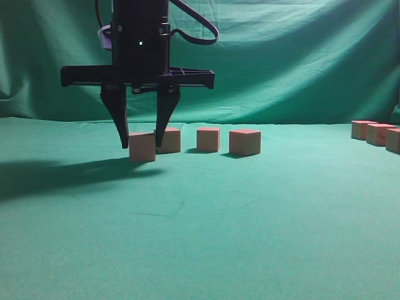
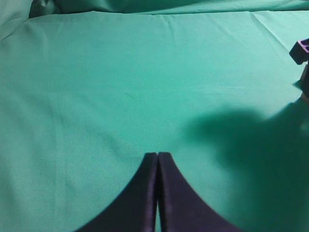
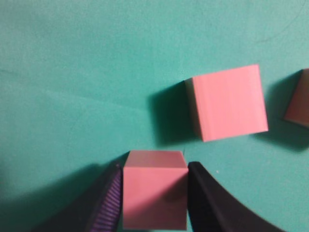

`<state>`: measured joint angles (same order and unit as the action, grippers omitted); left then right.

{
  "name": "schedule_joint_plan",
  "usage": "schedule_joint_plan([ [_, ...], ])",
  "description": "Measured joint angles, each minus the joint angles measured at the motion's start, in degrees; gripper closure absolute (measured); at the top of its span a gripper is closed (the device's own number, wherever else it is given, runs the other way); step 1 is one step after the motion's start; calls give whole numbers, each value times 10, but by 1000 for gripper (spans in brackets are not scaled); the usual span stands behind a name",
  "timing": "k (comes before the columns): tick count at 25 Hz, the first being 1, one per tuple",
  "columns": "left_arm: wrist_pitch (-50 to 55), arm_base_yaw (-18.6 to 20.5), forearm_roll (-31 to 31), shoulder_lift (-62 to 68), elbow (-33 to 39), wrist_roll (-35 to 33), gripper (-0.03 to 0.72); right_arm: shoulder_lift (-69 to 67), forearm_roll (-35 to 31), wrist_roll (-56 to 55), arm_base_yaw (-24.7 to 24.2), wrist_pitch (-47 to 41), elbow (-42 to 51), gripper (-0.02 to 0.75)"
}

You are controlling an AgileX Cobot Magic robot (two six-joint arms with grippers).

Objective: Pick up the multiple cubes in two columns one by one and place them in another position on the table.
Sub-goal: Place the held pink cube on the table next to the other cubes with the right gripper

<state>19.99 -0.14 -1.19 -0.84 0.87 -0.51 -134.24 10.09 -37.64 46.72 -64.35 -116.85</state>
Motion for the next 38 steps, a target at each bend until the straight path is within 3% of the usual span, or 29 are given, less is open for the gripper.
schedule_joint_plan([
  [9,0,0,0,0,0,0,688,0,-1,1,0,0,0,439],
  [10,0,0,0,0,0,0,688,0,-1,1,0,0,0,374],
  [14,0,0,0,0,0,0,688,0,-1,2,0,0,0,237],
  [18,0,0,0,0,0,0,688,0,-1,2,0,0,0,237],
  [19,0,0,0,0,0,0,688,0,-1,2,0,0,0,195],
  [29,0,0,0,0,0,0,688,63,0,9,0,-14,0,211],
  [38,0,0,0,0,0,0,688,195,58,143,0,-68,0,211],
])
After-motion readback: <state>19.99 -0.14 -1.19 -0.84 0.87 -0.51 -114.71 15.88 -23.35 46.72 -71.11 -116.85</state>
